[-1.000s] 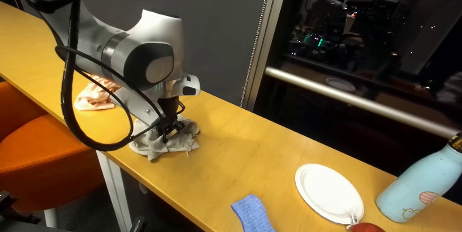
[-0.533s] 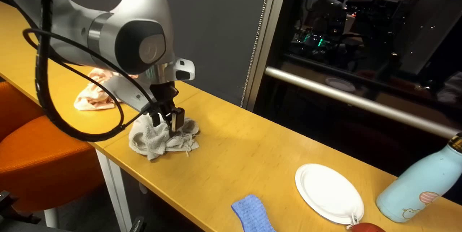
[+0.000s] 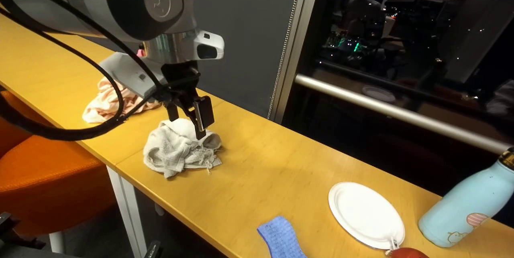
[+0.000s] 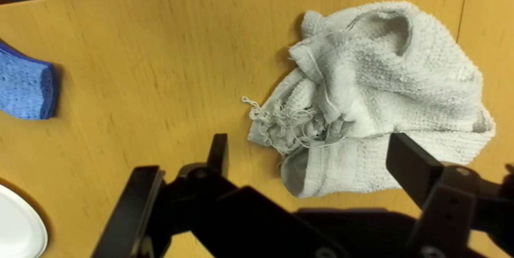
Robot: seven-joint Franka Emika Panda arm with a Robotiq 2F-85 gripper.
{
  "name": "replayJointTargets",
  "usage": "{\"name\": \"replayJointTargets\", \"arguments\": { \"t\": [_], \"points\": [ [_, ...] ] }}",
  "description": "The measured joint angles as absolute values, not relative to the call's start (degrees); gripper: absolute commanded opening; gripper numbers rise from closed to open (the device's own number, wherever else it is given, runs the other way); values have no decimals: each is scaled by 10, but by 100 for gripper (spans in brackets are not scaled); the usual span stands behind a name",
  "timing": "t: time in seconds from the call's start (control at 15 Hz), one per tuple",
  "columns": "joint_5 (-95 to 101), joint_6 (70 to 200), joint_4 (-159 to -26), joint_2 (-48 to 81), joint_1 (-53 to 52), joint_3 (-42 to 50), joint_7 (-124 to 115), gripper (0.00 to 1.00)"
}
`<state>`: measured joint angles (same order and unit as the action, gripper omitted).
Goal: Fold the peach t-shirt, move it to the left and then use the white towel to wipe the table
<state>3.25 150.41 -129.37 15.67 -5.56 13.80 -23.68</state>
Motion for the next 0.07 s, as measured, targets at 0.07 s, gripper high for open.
{"name": "replayJointTargets", "arguments": {
  "t": [0.07],
  "points": [
    [32,1504,-1302,148,-49,136,-236,100]
  ]
}}
